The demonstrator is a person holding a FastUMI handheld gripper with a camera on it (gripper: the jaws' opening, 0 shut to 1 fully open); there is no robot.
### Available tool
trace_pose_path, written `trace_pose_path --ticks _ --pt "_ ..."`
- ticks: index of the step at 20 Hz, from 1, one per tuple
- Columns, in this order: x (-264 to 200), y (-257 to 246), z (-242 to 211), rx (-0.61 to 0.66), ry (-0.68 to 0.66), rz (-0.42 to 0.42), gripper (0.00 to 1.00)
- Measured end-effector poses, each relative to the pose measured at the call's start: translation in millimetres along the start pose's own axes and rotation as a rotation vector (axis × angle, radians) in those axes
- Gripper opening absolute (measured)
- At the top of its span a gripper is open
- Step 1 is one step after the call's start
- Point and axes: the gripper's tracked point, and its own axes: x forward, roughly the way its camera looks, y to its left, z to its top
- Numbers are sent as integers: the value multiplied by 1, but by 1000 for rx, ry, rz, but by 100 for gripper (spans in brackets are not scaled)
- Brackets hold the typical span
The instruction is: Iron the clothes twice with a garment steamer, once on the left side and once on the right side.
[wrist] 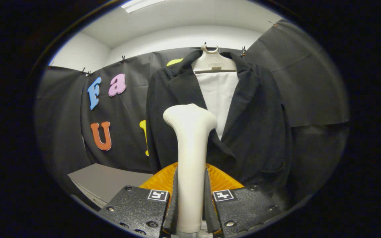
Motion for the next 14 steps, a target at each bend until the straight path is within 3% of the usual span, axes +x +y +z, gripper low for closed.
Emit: trace_pose_path --ticks 14 --pt "-12 -14 -54 7 110 -30 36"
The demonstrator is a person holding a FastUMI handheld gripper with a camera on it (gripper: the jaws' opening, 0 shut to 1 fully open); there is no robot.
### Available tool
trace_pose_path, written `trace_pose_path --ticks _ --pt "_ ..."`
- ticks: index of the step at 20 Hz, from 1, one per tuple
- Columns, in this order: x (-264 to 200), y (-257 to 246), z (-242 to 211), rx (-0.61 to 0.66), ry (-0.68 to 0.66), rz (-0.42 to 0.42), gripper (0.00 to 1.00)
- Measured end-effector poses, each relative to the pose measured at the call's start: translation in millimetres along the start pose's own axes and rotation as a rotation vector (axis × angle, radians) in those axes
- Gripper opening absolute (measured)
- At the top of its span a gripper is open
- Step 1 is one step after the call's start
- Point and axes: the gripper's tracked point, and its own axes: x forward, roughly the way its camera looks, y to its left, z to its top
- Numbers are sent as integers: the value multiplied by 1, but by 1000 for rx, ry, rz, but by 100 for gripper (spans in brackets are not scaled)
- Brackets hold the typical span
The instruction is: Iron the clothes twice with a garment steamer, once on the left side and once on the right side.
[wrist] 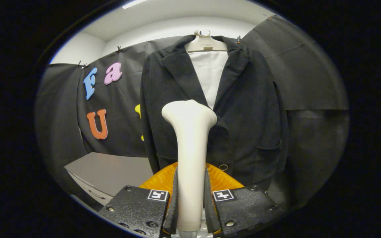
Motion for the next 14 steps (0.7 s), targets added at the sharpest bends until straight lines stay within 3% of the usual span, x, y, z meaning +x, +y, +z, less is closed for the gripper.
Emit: trace_pose_path --ticks 14 --pt "-4 -15 -89 8 193 -27 37"
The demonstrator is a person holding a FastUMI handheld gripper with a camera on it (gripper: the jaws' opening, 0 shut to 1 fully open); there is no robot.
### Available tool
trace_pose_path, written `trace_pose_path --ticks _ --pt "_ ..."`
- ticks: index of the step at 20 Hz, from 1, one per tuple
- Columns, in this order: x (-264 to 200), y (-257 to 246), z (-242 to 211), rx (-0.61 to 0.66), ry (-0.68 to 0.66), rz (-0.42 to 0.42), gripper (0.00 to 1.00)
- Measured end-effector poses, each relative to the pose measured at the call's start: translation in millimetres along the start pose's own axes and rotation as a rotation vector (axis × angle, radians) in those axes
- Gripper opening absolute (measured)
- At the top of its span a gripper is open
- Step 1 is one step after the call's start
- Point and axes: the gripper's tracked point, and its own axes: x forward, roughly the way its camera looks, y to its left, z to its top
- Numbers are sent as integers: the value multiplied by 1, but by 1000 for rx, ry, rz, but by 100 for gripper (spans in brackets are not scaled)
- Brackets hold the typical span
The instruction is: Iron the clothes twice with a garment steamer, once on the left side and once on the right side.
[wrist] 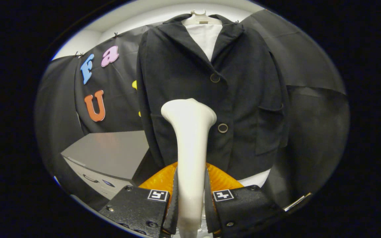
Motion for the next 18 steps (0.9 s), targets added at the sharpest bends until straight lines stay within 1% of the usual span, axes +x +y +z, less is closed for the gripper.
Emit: trace_pose_path --ticks 7,11,18 --pt "10 -2 -40 -9 80 -23 36" --pt "22 -6 -72 13 163 -41 36" --pt "30 -3 -103 0 235 -76 36"
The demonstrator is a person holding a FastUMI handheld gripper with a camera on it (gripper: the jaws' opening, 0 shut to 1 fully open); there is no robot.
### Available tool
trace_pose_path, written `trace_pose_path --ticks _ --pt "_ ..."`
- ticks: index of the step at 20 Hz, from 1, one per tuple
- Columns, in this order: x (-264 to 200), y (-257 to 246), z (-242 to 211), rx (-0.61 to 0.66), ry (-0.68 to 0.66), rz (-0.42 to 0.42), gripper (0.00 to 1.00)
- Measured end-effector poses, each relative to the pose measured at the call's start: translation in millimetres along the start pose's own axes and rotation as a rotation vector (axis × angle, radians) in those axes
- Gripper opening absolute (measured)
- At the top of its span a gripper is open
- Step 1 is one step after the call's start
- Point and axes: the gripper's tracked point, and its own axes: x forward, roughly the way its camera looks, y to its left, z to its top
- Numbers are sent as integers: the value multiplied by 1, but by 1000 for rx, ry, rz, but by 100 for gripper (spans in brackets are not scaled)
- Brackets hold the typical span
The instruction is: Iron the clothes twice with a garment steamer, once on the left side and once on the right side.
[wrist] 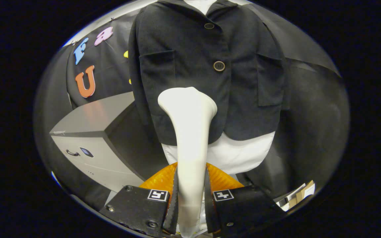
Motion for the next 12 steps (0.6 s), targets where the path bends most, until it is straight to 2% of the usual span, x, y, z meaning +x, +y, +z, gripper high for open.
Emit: trace_pose_path --ticks 12 --pt "21 11 -48 -43 100 -43 36"
